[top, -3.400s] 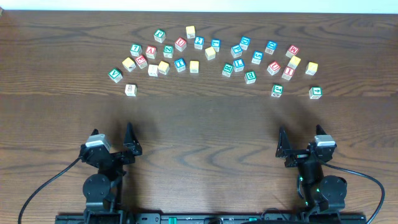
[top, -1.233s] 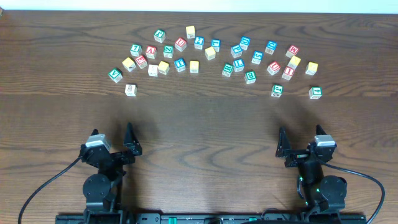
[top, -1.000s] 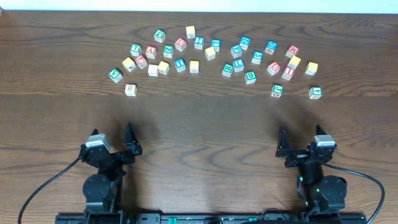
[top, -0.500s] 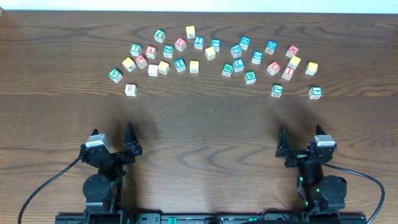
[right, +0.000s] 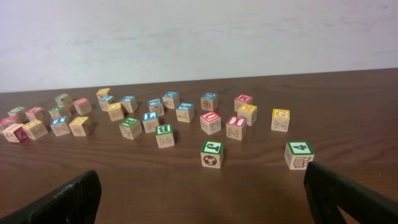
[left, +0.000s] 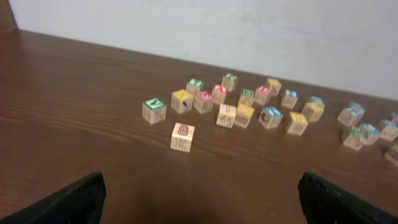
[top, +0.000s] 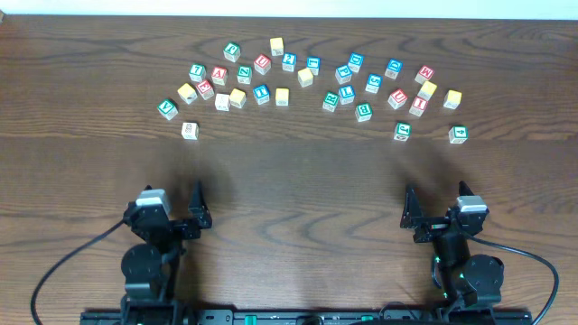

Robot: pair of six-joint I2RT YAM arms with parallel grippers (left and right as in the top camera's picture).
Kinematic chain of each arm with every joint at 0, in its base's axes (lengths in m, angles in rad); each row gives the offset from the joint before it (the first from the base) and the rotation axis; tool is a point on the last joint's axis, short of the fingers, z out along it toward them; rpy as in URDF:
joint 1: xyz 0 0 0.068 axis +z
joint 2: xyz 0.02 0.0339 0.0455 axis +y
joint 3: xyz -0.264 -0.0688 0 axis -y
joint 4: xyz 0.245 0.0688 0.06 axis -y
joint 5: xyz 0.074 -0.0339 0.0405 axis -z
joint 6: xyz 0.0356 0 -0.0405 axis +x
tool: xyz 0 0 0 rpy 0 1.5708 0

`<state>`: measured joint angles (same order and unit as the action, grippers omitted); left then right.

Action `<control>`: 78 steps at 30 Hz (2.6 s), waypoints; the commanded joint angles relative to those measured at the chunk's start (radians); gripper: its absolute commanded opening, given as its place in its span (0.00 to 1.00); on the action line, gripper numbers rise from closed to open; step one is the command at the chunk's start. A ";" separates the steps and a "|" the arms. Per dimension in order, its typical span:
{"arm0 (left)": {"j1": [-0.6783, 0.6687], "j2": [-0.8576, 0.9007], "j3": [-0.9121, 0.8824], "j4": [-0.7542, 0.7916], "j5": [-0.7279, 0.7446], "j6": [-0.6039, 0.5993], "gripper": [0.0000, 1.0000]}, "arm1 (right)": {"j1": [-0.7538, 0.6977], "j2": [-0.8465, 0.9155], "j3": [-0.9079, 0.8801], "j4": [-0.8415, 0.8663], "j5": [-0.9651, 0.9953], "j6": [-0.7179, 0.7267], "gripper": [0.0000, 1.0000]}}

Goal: Spell out AI2

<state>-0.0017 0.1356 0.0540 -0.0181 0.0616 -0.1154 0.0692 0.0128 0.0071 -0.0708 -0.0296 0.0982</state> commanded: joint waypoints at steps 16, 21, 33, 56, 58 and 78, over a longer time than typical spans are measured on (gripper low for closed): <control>0.005 0.924 0.753 -0.140 0.271 0.122 0.98 | -0.010 -0.002 -0.002 -0.003 -0.003 0.010 0.99; 0.002 1.144 1.004 -0.326 0.294 0.123 0.98 | -0.010 -0.002 -0.002 -0.003 -0.003 0.010 0.99; -0.006 1.553 1.661 -0.819 0.285 0.214 0.98 | -0.010 -0.002 -0.002 -0.003 -0.003 0.010 0.99; -0.011 1.626 1.814 -0.844 0.286 0.216 0.98 | -0.010 -0.002 -0.002 -0.003 -0.003 0.010 0.99; -0.012 1.637 1.814 -0.800 0.276 0.209 0.98 | -0.010 -0.002 -0.002 -0.003 -0.003 0.010 0.99; -0.084 1.999 1.814 -0.486 0.000 0.220 0.83 | -0.010 -0.002 -0.002 -0.003 -0.003 0.010 0.99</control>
<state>-0.0647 2.1086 1.8519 -0.5209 0.1070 0.0872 0.0677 0.0128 0.0071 -0.0700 -0.0292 0.0982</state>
